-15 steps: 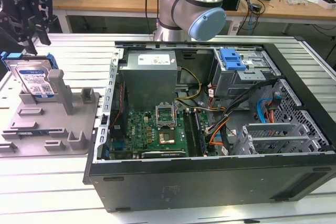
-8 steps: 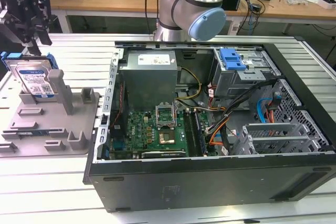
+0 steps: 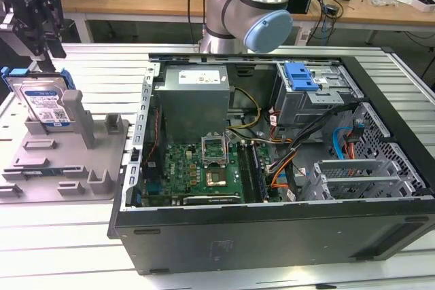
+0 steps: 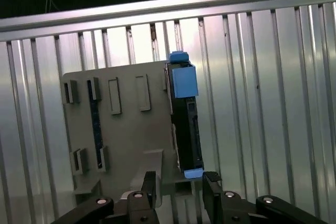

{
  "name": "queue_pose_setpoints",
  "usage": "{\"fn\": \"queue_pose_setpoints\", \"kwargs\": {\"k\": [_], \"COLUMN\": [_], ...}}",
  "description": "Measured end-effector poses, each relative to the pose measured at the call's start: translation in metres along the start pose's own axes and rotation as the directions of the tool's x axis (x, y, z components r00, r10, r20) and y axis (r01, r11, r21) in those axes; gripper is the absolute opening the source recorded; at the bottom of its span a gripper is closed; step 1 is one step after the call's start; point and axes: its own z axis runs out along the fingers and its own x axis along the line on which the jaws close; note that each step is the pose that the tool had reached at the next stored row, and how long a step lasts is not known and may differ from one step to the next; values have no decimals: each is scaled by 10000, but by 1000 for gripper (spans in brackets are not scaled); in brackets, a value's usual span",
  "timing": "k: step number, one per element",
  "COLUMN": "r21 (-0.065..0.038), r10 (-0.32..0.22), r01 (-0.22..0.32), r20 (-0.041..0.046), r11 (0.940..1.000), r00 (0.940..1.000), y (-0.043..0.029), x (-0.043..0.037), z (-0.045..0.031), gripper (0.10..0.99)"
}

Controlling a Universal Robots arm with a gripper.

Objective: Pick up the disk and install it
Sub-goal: 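Pick up the disk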

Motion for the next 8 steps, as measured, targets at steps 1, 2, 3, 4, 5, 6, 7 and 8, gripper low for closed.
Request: {"fn": "queue_pose_setpoints", "kwargs": {"k": [1,2,3,4,5,6,7,8], "r21": [-1,-1,-2,-1,2,1,2,1], "r10": [0,-8,-22,-46,-84,-97,-107,-127], "r01": [0,8,22,46,84,97,107,127], "r20": [0,0,-1,0,0,0,0,0], "r11": [10000,10000,10000,10000,10000,10000,9999,9999], "r00": [10000,10000,10000,10000,10000,10000,9999,9999], "y": [-3,-7,-7,-3,10,35,56,95], "x": [-14,-30,-62,-90,-131,-142,-144,-143], "z": [0,-1,-2,-1,2,4,8,13], "gripper": [482,482,482,482,482,482,482,482]}}
